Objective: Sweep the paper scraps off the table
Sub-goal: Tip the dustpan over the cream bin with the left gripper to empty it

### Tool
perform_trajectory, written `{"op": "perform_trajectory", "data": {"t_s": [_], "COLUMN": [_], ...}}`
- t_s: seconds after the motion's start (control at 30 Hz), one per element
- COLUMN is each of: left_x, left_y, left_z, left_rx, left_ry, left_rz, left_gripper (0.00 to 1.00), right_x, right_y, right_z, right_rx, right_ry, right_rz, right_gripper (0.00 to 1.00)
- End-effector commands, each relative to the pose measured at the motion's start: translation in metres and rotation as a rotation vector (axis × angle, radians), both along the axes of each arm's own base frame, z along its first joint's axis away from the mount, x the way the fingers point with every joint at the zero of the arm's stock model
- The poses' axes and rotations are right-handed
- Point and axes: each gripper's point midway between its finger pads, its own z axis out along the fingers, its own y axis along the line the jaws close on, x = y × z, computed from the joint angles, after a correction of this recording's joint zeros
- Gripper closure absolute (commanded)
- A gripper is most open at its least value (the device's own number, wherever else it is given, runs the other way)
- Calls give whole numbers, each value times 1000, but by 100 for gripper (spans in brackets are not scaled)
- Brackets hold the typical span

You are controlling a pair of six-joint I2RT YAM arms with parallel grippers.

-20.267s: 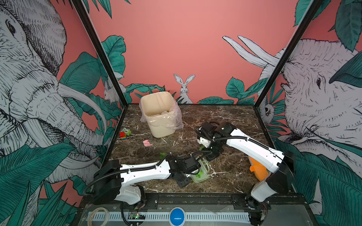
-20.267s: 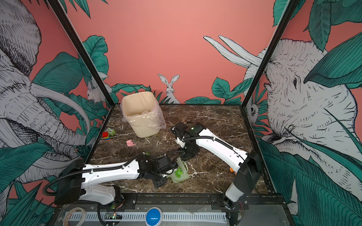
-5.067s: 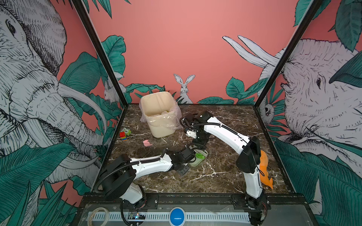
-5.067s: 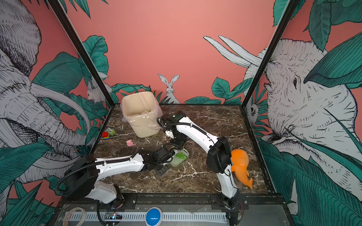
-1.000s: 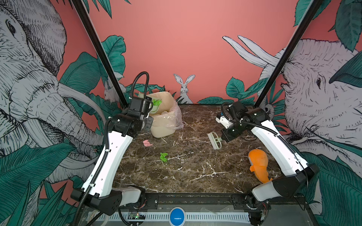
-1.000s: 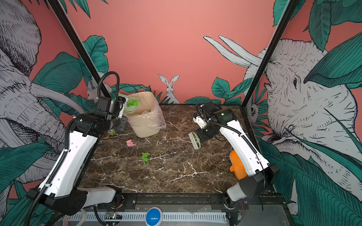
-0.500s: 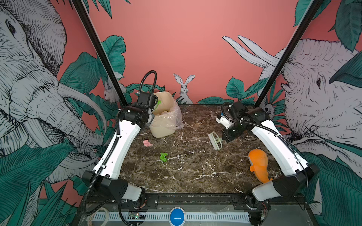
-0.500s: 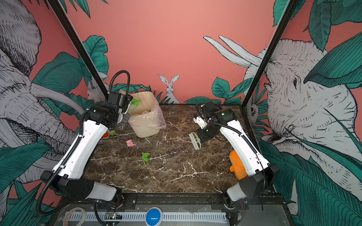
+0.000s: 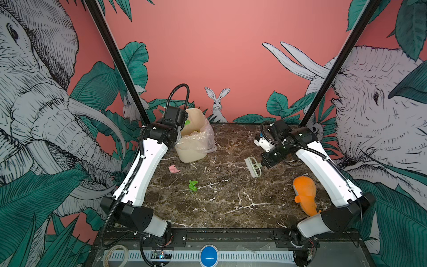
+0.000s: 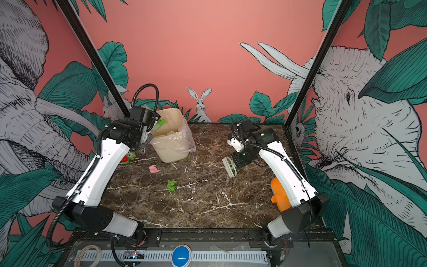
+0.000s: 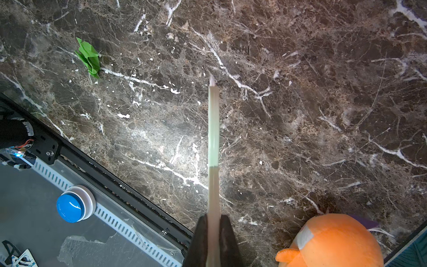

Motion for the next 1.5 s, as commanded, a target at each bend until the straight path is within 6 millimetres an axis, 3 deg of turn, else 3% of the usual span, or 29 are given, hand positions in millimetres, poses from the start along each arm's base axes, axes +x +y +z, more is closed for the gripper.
{"op": "perform_trajectory", "data": {"t_s": [0.0,0.4,0.53,1.47], "left_x": [4,25,25,30], "left_y": [-2,-11,-10,-19], "left_z": [10,24,34,29], "left_rx": [100,449,492,743], "left_ry": [0,-30,-56,-39], "left_rz": [-26,-66,-69,-182], "left_gripper": [89,89,89,93], "right_x": [-2,-7,-9,-12], "right_y": [0,-3,-3,8], "right_z": [1,-1,-3,2], "right_rx": [4,-2,0,76], "right_ry": [11,20,26,4], "right_rz": [15,20,23,62], "right_gripper": [100,100,100,100]}}
